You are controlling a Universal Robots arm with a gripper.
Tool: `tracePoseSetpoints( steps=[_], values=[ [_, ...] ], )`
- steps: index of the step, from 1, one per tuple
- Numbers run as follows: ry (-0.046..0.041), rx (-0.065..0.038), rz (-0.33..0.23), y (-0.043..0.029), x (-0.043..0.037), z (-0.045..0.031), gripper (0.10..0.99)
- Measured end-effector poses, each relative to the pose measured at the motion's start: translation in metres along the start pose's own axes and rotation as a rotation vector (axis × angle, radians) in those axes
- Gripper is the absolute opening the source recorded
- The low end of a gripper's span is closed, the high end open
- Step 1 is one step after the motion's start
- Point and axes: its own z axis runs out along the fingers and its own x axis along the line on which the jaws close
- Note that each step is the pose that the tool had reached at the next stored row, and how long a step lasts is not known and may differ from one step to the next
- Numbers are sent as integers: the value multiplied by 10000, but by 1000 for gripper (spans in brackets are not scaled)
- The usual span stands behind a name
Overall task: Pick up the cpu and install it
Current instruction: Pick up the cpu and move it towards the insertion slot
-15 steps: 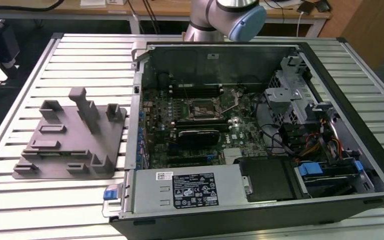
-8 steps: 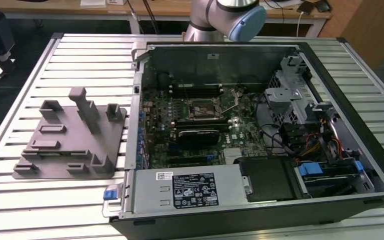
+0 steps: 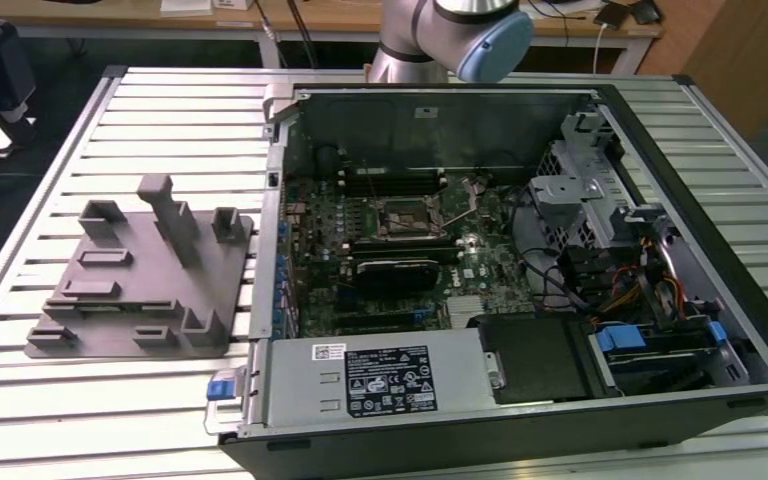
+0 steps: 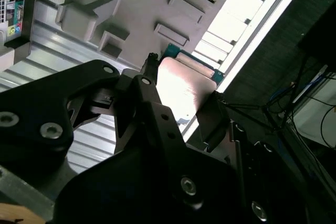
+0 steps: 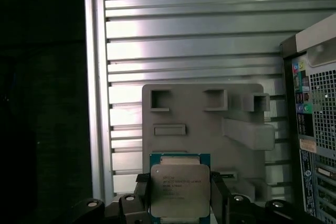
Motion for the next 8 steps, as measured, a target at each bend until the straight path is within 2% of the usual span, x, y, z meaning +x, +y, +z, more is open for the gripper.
tracePoseSetpoints(
  steps=[8],
  values=[
    [0,0,0,14,-201,4,541]
  ],
)
